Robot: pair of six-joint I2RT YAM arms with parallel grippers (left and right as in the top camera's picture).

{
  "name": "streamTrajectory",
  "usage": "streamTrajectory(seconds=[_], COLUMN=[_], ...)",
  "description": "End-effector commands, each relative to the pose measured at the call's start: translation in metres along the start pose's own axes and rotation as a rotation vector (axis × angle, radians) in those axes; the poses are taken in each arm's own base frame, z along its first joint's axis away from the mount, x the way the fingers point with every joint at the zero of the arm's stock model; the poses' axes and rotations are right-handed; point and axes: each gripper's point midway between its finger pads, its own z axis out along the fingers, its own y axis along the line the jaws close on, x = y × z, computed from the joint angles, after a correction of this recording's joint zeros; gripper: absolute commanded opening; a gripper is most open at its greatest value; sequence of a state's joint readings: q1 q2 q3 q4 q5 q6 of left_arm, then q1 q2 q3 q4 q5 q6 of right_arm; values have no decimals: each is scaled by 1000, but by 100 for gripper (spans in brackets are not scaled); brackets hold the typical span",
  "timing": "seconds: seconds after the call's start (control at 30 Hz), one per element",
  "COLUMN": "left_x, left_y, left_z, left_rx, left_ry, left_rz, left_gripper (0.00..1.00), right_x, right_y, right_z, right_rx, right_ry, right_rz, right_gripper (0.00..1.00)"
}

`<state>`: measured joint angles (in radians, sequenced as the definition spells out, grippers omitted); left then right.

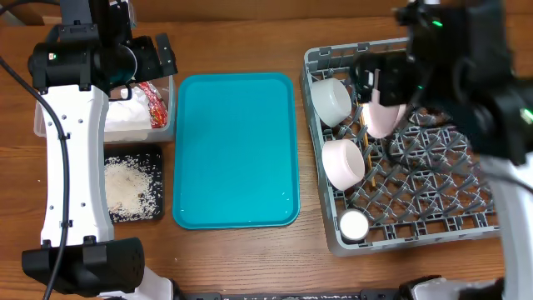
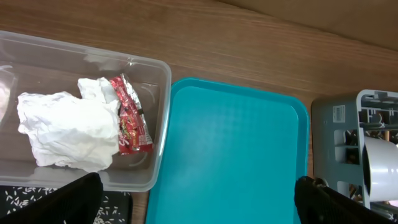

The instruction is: Sort waste into correct bins and load items into the dishwasher

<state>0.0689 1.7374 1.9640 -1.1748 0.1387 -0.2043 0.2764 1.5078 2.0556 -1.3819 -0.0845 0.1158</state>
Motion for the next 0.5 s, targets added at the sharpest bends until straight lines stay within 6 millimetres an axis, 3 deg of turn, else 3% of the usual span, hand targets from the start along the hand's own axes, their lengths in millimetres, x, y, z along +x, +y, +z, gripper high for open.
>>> streamTrajectory(seconds=[0.0,0.17,0.47], left_x=[-2,-2,-2], left_y=[-4,-4,-4], left_z=[-4,-4,-4], left_rx=[13,13,13], left_ry=[-11,-11,-11], left_rz=[-4,-4,-4], left_gripper=[100,100,100], right_x=[8,3,-12], right_y=[2,-27,-60], right_z=[-5,-27,-57], right_rx=[-12,81,181], right_ry=[24,-41,-208], right_rz=[19,153,178], right_gripper=[100,100,100])
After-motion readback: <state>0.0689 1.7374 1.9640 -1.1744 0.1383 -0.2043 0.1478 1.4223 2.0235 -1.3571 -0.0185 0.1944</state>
